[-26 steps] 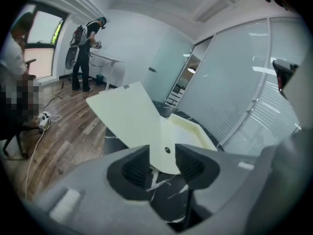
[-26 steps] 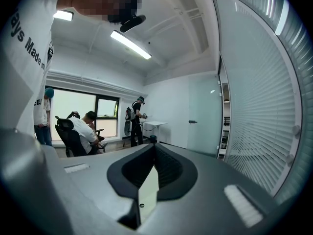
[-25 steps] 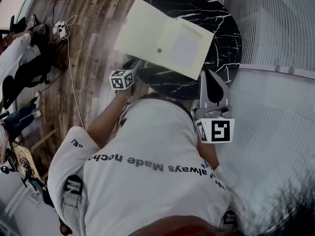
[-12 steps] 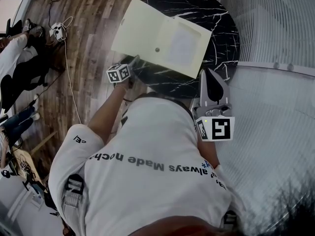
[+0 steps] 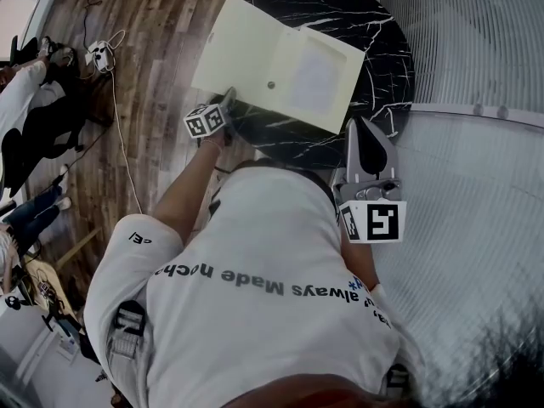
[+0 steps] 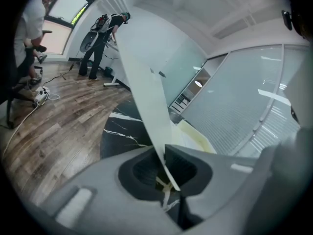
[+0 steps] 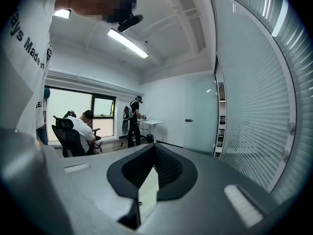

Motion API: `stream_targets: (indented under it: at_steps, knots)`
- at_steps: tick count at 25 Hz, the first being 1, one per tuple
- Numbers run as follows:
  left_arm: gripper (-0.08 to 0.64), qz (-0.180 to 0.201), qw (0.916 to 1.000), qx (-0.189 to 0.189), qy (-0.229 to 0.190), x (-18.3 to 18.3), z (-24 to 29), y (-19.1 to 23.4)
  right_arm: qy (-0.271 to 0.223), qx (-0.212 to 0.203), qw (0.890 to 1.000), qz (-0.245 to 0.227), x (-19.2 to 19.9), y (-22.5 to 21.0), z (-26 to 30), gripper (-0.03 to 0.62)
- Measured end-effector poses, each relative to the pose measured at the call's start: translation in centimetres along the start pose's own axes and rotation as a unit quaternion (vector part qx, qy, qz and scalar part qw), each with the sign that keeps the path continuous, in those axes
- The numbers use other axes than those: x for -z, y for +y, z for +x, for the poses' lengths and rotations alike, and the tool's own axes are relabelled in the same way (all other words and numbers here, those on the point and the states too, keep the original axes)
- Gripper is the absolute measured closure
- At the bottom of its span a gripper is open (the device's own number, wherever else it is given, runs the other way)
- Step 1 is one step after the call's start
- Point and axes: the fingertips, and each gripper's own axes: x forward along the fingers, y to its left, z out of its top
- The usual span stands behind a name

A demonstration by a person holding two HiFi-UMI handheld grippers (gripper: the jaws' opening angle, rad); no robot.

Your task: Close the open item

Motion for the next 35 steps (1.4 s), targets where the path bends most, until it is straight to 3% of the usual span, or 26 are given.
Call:
stream_targets:
  at_steps: [8,16,22,26,35]
  knots:
    - [0.553,0.000,0.9999,-0.005,-0.011,-0.4,-0.4,-2.1,0.000,0.004,1.000,0.006,0.5,-0.7,-0.6,0.591]
    - [0.554,0.077,0.9970,-0.004,-0.011,-0.5,-0.5,-6.0,-0.006,-0.001,1.000,0.010,1.0,-1.7,-1.5,0.591]
    - [0.545,0.158,0.9873,-0.015,0.002,-0.3,-0.5,-9.0,-0.010,0.000,1.000,0.012,0.8,-2.4,-2.5,0.591]
    - [0.536,0.245,0.9682,-0.043,0.029,0.6,0.0,-10.7,-0.011,0.000,1.000,0.013,0.8,-2.9,-3.0,0.591]
    - [0.512,0.416,0.9047,-0.041,0.080,3.8,1.9,-16.1,-0.011,0.003,1.000,0.017,1.1,-4.1,-4.2,0.591]
